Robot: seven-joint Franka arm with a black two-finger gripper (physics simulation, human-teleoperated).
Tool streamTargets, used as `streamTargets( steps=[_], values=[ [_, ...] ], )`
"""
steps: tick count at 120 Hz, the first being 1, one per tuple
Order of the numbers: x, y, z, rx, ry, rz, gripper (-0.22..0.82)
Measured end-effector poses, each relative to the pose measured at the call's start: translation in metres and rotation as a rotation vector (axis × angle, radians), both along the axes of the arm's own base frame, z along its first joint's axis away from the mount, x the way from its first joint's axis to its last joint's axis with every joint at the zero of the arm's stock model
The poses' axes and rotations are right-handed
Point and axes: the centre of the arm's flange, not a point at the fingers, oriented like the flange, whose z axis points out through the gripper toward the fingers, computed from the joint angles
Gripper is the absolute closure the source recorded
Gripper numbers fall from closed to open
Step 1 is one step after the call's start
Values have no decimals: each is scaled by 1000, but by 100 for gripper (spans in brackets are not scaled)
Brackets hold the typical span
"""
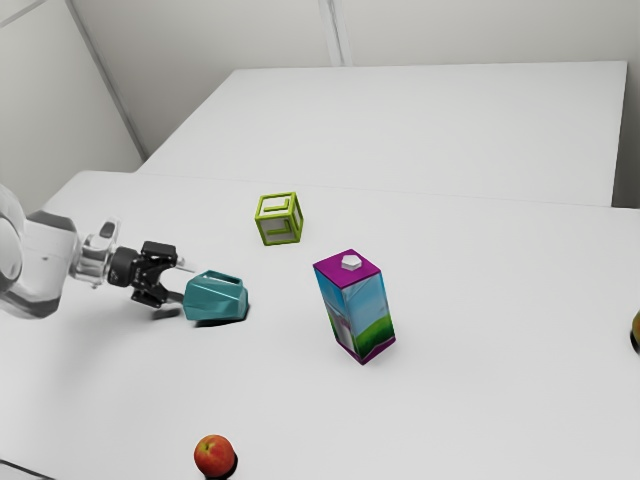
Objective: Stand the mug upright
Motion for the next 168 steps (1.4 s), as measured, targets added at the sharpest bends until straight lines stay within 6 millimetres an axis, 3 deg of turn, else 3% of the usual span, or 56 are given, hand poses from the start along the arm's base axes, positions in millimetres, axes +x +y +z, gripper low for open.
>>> streamTargets(
  steps=[60,68,83,93,115,132,144,156,168],
  values=[
    [1,-20,-8,-21,-174,-46,2],
    [1,-21,-9,-17,-189,-46,10],
    [1,-21,-10,-11,-207,-48,40],
    [0,-21,-11,-9,-212,-50,55],
    [0,-22,-8,-4,-230,-57,67],
    [2,-23,7,-1,-263,-64,73],
    [9,-27,33,4,-316,-78,75],
    [26,-34,72,37,-382,-126,77],
    [55,-34,120,197,-402,-288,78]
  ],
)
